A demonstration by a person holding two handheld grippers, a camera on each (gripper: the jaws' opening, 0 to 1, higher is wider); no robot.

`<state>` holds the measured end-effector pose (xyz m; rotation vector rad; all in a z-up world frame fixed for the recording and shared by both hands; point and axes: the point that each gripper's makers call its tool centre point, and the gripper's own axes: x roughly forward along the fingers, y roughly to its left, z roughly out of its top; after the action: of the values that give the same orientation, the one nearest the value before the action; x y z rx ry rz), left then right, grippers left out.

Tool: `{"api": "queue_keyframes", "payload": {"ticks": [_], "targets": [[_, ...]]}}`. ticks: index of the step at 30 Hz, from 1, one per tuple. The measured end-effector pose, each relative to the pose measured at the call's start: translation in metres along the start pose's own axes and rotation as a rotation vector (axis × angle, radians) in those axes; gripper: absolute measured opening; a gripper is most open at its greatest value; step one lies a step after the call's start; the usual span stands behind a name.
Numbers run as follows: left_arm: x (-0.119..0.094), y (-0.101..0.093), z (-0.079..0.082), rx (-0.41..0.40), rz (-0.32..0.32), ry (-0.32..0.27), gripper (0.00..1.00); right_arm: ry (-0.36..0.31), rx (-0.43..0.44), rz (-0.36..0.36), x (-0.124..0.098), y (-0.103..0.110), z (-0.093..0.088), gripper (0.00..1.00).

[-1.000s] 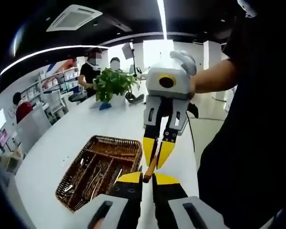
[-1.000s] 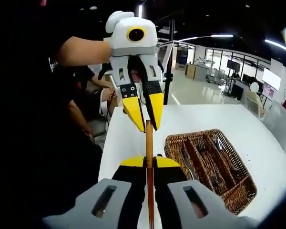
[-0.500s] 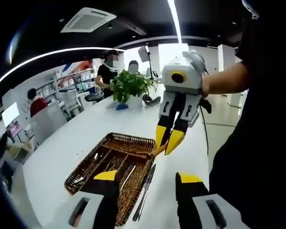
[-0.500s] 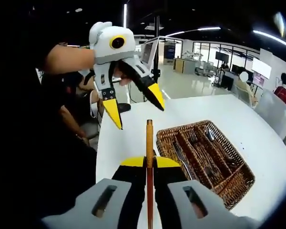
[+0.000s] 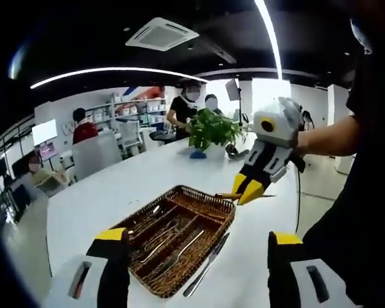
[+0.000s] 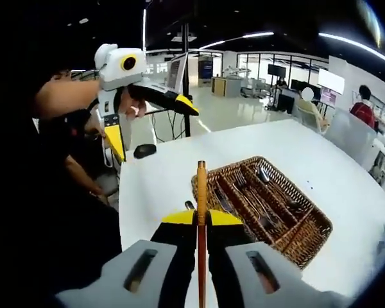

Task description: Arrange the knives, forks, and spoons in their matching storage slots by inserting each utensil handle-first until every utensil is classified and aligned in the correct compartment

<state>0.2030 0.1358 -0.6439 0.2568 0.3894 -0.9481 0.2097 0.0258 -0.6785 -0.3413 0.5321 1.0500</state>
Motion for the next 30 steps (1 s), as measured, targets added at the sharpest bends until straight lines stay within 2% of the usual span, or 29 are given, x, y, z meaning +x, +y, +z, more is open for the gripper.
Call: {"api": "queue_keyframes", "payload": {"ticks": [4,11,16,18,23,26,30], "targets": [[-0.011,-0.003,0.001,-0.021,0.053,0.007,0.99,0.016,0.027,-0.072,-0.008,-0.012,-0.003,0.03],[-0.021,-0.01,0.001,-0.029,0.053,-0.003,1.0,0.032,0.137,-0.157,-0.022,-0.029,-0.007,0.03],[-0.027,0.001,-0.004,-0.044,0.053,-0.006,1.0,0.055,0.26,-0.24,-0.033,-0.046,-0.016,0.03],[-0.031,0.003,-0.004,-0.05,0.053,-0.01,1.0,0.065,0.283,-0.275,-0.038,-0.052,-0.019,0.03],[-0.041,0.01,-0.003,-0.028,0.05,-0.025,1.0,0.077,0.388,-0.355,-0.046,-0.066,-0.027,0.03],[-0.052,0.022,-0.007,-0.02,0.035,-0.021,1.0,0.076,0.458,-0.403,-0.048,-0.072,-0.025,0.03],[-0.065,0.041,-0.005,-0.02,0.051,-0.029,1.0,0.085,0.487,-0.442,-0.048,-0.073,-0.018,0.03]]}}
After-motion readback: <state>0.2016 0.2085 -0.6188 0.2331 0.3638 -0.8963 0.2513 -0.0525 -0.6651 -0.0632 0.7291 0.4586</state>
